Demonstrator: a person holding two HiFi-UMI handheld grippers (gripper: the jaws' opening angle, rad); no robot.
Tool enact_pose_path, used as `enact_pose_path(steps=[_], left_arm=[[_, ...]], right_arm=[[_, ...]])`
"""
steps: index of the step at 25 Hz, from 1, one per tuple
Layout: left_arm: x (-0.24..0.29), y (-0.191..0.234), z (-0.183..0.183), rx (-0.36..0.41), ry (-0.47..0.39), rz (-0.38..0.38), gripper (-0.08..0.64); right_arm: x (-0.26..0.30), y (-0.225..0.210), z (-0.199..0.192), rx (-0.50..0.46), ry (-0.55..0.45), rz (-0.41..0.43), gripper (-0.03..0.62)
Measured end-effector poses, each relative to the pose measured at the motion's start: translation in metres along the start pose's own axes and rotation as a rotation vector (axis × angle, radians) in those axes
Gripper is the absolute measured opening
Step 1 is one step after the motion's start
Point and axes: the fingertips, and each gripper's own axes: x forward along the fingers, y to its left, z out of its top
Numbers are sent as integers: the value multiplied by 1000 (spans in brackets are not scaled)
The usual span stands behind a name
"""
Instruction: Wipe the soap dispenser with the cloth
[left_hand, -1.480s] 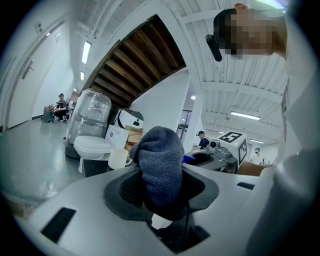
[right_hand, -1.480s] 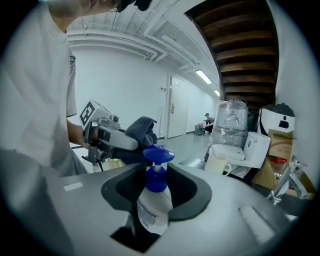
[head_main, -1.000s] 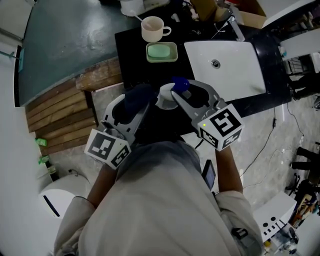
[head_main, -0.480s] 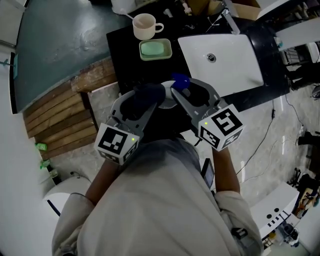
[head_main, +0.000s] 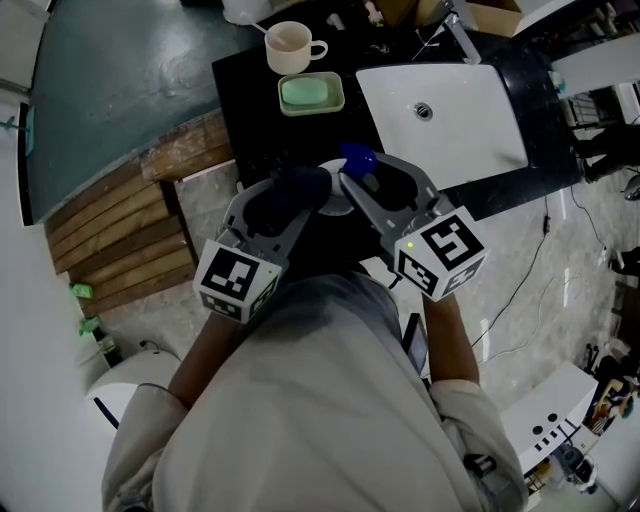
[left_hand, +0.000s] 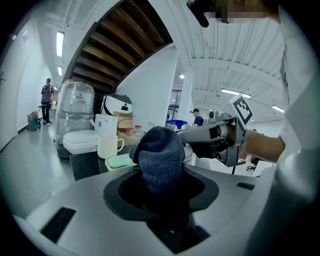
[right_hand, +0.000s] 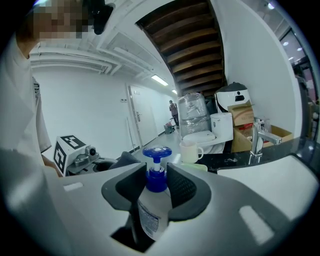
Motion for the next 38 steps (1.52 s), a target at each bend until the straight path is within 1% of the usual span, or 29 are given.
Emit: enact_pose_path(steps=[5, 31, 34, 38], left_arm=[[3, -1, -5, 13, 11, -2, 163], [18, -2, -48, 71, 178, -24, 163], [20, -3, -53, 90, 211, -27, 163], [22, -2, -60, 125, 248, -13, 163]], right_arm=[[0, 0, 0, 7, -3, -10, 123], [-4, -4, -2, 50, -16, -22, 124], [-5, -4, -2, 49, -19, -16, 124], [-5, -4, -2, 52, -19, -19, 124]])
